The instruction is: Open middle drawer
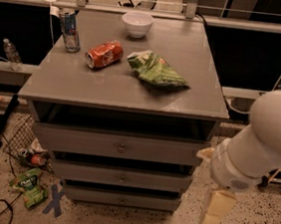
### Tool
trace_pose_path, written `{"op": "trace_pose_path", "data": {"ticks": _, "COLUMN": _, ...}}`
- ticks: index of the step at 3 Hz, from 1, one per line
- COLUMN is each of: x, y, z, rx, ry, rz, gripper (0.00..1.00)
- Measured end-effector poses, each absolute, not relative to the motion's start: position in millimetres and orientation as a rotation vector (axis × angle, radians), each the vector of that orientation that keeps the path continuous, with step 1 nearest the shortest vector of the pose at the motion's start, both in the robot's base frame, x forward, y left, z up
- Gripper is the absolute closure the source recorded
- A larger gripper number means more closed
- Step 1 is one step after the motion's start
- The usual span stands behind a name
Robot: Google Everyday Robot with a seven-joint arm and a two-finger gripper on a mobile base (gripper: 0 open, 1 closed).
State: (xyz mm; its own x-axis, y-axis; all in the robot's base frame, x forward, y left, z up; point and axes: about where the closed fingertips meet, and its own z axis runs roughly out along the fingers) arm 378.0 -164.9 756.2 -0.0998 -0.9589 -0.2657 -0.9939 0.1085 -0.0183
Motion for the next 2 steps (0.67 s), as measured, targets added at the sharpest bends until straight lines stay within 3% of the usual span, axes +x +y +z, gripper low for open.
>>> {"op": "trace_pose_path", "data": {"ticks": 2, "x": 391, "y": -131, "z": 641, "rx": -1.98, "ry": 2.16, "rz": 0.391, "gripper": 0.0}}
